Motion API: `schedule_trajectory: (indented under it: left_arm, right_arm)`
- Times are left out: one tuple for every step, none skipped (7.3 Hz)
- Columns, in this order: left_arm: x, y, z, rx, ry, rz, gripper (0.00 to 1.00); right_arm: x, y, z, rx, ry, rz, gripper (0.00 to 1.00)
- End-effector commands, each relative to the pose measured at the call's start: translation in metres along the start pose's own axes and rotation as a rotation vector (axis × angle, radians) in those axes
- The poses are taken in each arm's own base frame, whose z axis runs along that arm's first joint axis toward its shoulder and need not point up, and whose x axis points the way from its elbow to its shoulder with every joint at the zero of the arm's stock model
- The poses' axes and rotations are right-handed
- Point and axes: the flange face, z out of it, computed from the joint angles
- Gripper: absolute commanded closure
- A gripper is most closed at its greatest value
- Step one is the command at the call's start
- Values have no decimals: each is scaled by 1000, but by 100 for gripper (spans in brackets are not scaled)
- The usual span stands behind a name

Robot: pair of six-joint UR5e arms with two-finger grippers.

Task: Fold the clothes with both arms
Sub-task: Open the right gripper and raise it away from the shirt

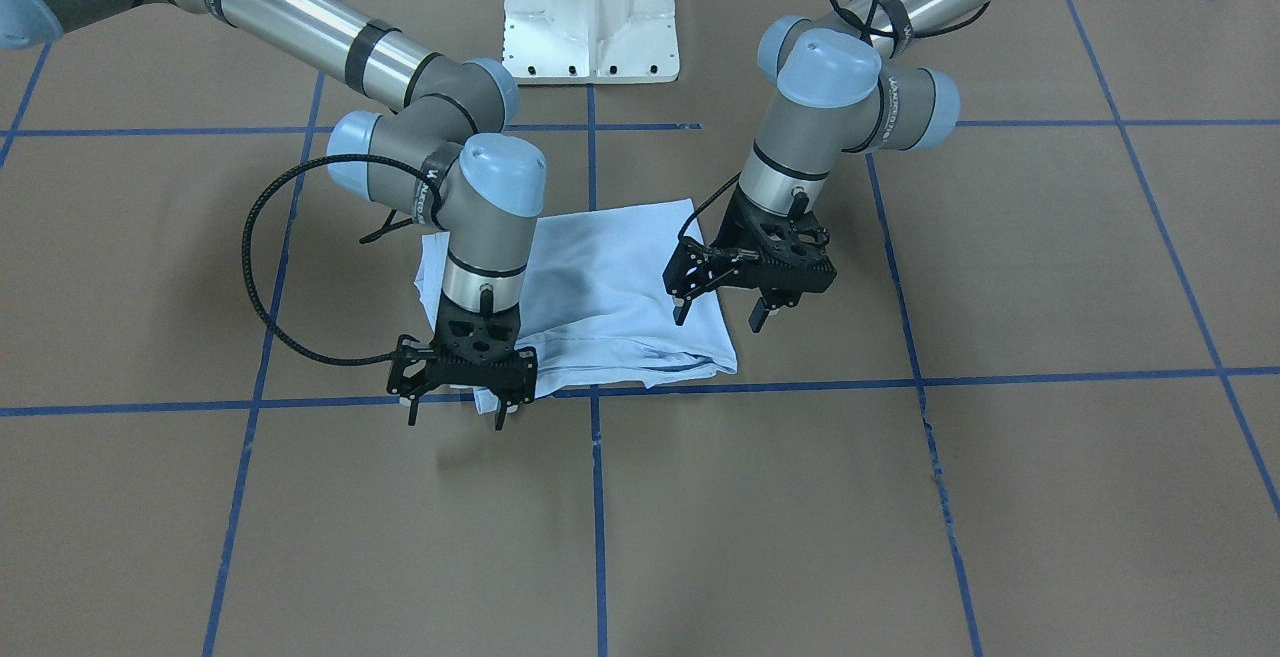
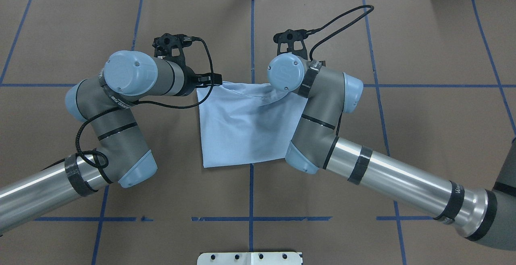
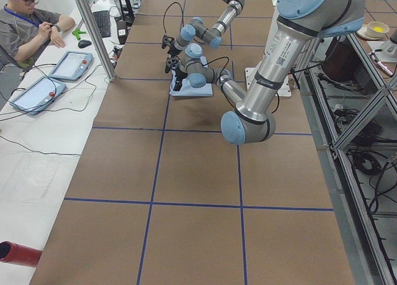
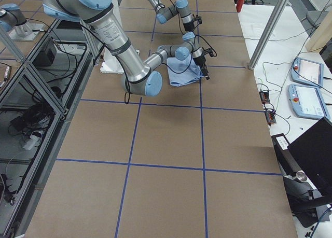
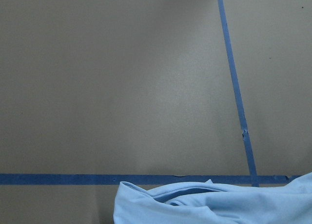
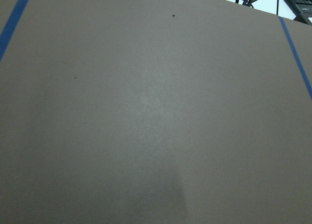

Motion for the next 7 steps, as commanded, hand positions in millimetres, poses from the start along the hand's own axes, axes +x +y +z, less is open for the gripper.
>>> schedule_trajectory:
  left_arm:
    - [0,3,2,-6,-4,0,0]
    - [1,7,6,-13,-15,-5,0]
    - [1,13,14,-24,-33,-6,0]
    - [-2,16,30,-34,-62,-8,0]
    - [-4,15,47,-40,-89,-24,0]
    - [1,12,55,-42,-98,-22,0]
    - [4,12,53,-41,-91,-20,0]
  right_arm:
    - [42,-61,-2,-67,-141,62,0]
    - [51,-76,-10,-110,-217,82,0]
    - [50,-79,-16,-120,-241,83,0]
    - [50,-80,-19,-117,-247,84,0]
    - [50,-80,-19,-117,-246,83,0]
    - [50,-80,-19,-117,-246,83,0]
    - [50,-79,-21,-116,-250,83,0]
